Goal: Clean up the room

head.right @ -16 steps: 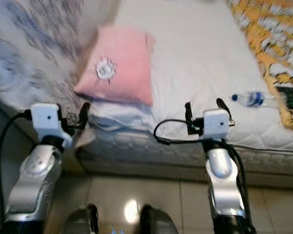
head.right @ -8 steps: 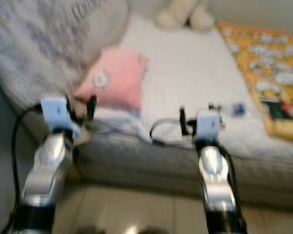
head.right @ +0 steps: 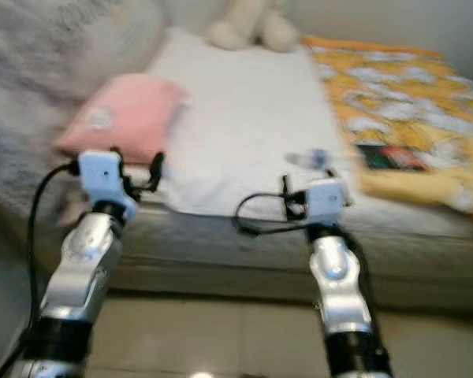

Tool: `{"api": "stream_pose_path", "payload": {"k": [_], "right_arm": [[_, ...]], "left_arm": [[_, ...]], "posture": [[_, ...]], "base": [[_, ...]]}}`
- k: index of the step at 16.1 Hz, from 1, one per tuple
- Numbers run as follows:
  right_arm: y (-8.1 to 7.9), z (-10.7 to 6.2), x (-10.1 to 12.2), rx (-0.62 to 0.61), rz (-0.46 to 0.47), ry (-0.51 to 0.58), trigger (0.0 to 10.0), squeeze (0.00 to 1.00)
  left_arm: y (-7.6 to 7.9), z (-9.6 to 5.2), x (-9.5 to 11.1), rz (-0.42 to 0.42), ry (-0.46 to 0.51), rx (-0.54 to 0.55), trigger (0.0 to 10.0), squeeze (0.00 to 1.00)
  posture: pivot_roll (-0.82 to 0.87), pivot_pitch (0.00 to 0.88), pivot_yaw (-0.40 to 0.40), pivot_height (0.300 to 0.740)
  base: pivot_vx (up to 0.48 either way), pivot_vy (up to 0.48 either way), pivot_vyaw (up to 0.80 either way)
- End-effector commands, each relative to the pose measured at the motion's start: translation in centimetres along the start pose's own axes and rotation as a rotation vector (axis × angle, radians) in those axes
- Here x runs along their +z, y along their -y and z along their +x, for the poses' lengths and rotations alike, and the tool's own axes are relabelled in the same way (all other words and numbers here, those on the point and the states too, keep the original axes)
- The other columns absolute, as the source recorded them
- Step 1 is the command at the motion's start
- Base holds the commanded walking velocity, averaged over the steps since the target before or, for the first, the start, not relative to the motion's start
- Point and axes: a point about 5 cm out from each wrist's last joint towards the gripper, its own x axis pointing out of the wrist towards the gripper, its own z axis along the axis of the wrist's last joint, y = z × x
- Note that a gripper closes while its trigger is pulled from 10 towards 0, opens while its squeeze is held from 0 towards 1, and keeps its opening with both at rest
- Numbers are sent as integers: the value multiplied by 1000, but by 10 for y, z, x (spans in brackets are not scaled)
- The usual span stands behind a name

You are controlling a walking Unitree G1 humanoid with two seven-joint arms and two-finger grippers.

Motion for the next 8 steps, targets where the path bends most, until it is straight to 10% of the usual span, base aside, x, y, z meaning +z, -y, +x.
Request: {"api": "stream_pose_path", "payload": {"k": [1, 8], "right_arm": [[7, 2, 3, -16, -11, 13, 10000, 0], [4, 5, -5, 15, 36, -38, 10000, 0]], "left_arm": [[4, 3, 4, -2, 15, -10, 10000, 0], [-18, -1, -15, -75, -75, 106, 10000, 0]], "posture": [[10, 0, -20, 740], [8, 0, -22, 740]], "base": [[0, -461, -569], [0, -459, 0]]}}
